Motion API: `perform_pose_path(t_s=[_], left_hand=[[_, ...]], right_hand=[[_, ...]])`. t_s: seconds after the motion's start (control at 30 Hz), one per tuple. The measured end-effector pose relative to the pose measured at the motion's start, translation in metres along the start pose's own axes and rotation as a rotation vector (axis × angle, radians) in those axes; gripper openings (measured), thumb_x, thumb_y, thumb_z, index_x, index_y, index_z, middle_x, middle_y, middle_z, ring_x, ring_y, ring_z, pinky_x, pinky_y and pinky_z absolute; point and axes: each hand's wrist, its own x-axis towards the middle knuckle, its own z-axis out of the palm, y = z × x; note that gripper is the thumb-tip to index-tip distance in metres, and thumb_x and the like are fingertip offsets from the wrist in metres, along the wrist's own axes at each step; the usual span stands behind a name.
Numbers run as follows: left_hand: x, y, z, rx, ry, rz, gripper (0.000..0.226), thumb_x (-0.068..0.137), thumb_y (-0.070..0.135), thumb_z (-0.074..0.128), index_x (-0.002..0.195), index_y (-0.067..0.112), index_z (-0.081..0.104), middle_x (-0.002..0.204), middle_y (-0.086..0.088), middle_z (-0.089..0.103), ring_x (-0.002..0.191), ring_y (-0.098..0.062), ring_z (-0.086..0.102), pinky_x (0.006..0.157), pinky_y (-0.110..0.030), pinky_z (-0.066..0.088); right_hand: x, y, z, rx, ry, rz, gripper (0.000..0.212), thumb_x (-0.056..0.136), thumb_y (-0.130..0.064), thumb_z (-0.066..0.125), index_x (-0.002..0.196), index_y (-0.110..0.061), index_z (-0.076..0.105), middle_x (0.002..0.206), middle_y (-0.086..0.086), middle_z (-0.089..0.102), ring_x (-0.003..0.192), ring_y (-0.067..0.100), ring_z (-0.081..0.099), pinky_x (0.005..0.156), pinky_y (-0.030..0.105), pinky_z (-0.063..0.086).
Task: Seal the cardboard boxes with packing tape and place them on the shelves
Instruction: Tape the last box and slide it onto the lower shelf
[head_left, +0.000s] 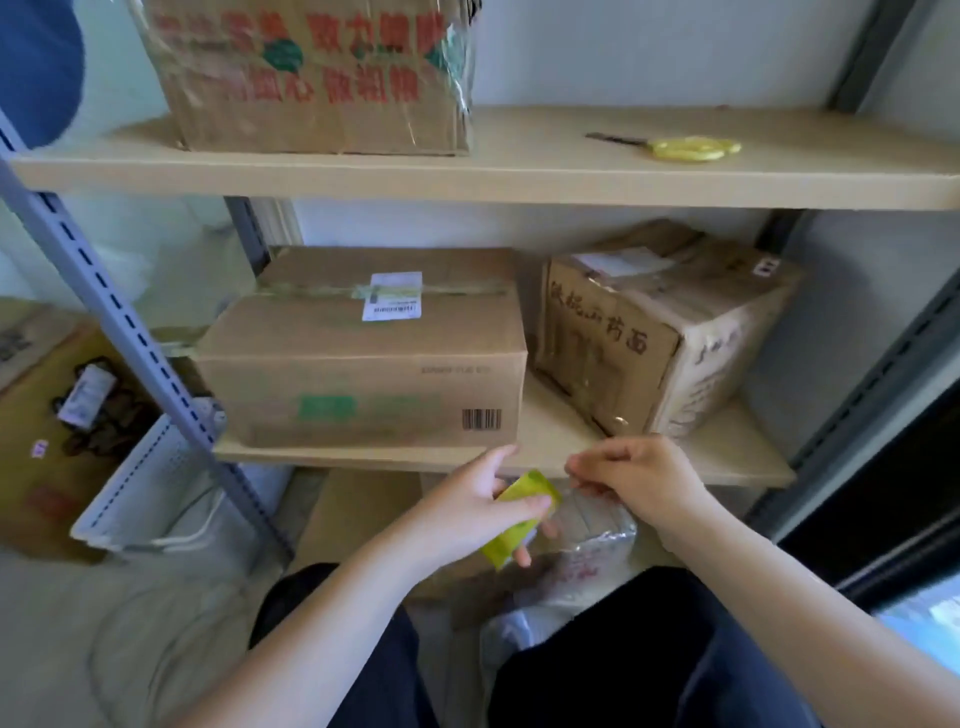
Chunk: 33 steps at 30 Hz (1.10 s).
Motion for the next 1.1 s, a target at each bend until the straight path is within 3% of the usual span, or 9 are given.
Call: perform_pose_path(t_s=[0.2, 0.33, 0.47, 0.53, 0.63, 0.77, 0.83, 0.97, 1.1], left_hand=[[0.038, -0.083, 0.007, 0.129, -0.039, -0.164, 0.037, 0.097, 0.015, 0.062, 0.126, 0.004, 0.042, 0.073, -0.006, 0.07, 0.053, -0.014, 0.066, 0.056, -0.026, 0.052], [0.068, -0.135, -0.004, 0.653, 0.062, -0.239, 0.039, 0.095, 0.045, 0.061, 0.08, 0.009, 0.061, 0.056, -0.002, 0.069, 0.05, -0.012, 0.068, 0.06, -0.03, 0.059], [0.089, -0.142, -0.028, 0.664, 0.182, -0.166, 0.043, 0.091, 0.046, 0.065, 0.062, 0.016, 0.054, 0.045, 0.003, 0.062, 0.042, -0.004, 0.061, 0.045, -0.017, 0.045], [0.098, -0.143, -0.037, 0.57, 0.064, -0.152, 0.03, 0.092, 0.036, 0.068, 0.073, 0.015, 0.057, 0.058, 0.0, 0.069, 0.052, -0.009, 0.066, 0.051, -0.025, 0.051], [0.106, -0.156, -0.046, 0.464, -0.039, -0.163, 0.015, 0.093, 0.021, 0.066, 0.086, 0.011, 0.059, 0.078, -0.005, 0.075, 0.066, -0.017, 0.068, 0.072, -0.049, 0.057], [0.112, -0.158, -0.049, 0.473, -0.033, -0.16, 0.012, 0.093, 0.016, 0.067, 0.09, 0.006, 0.06, 0.085, -0.012, 0.075, 0.066, -0.017, 0.067, 0.074, -0.045, 0.058], [0.115, -0.156, -0.054, 0.511, -0.015, -0.149, 0.012, 0.092, 0.015, 0.068, 0.088, 0.006, 0.061, 0.082, -0.011, 0.076, 0.065, -0.017, 0.067, 0.071, -0.044, 0.058], [0.118, -0.158, -0.066, 0.532, 0.006, -0.181, 0.01, 0.091, 0.015, 0.07, 0.085, 0.011, 0.063, 0.075, -0.005, 0.074, 0.061, -0.013, 0.066, 0.069, -0.038, 0.058], [0.125, -0.158, -0.071, 0.516, 0.006, -0.152, 0.008, 0.089, 0.021, 0.072, 0.087, 0.014, 0.068, 0.081, 0.0, 0.075, 0.071, -0.014, 0.068, 0.075, -0.032, 0.052]], right_hand=[[0.027, 0.097, 0.029, 0.037, -0.052, 0.44, 0.006, 0.079, -0.005, 0.079, 0.078, -0.001, 0.075, 0.077, 0.015, 0.074, 0.055, 0.013, 0.068, 0.045, 0.014, 0.043], [0.053, 0.139, 0.052, -0.083, 0.066, 0.418, 0.014, 0.078, -0.018, 0.08, 0.067, -0.02, 0.072, 0.079, -0.001, 0.075, 0.078, 0.016, 0.07, 0.064, 0.021, 0.046], [0.089, 0.152, 0.06, -0.083, 0.109, 0.262, 0.015, 0.07, -0.043, 0.084, 0.061, -0.036, 0.073, 0.085, -0.02, 0.07, 0.102, 0.014, 0.063, 0.091, 0.023, 0.046], [0.109, 0.167, 0.059, -0.147, 0.108, 0.279, 0.014, 0.063, -0.058, 0.079, 0.061, -0.046, 0.073, 0.102, -0.015, 0.073, 0.129, 0.019, 0.049, 0.121, 0.039, 0.02], [0.127, 0.185, 0.055, -0.299, 0.05, 0.405, 0.012, 0.067, -0.061, 0.077, 0.06, -0.057, 0.068, 0.14, -0.007, 0.057, 0.147, 0.023, 0.023, 0.117, 0.044, -0.011], [0.123, 0.175, 0.062, -0.442, 0.119, 0.497, 0.027, 0.074, -0.055, 0.076, 0.059, -0.044, 0.057, 0.145, 0.002, 0.053, 0.14, 0.031, 0.038, 0.12, 0.05, 0.018], [0.12, 0.178, 0.068, -0.407, 0.148, 0.54, 0.031, 0.07, -0.061, 0.073, 0.085, -0.035, 0.065, 0.137, 0.007, 0.059, 0.13, 0.033, 0.049, 0.112, 0.05, 0.036], [0.138, 0.236, 0.077, -0.326, 0.166, 0.555, 0.105, 0.05, -0.071, 0.065, 0.138, -0.017, 0.054, 0.113, -0.001, 0.068, 0.113, 0.025, 0.059, 0.102, 0.045, 0.047], [0.106, 0.185, 0.066, -0.2, 0.221, 0.51, 0.032, 0.078, -0.042, 0.079, 0.097, -0.017, 0.074, 0.092, 0.001, 0.069, 0.083, 0.018, 0.063, 0.073, 0.023, 0.049]])
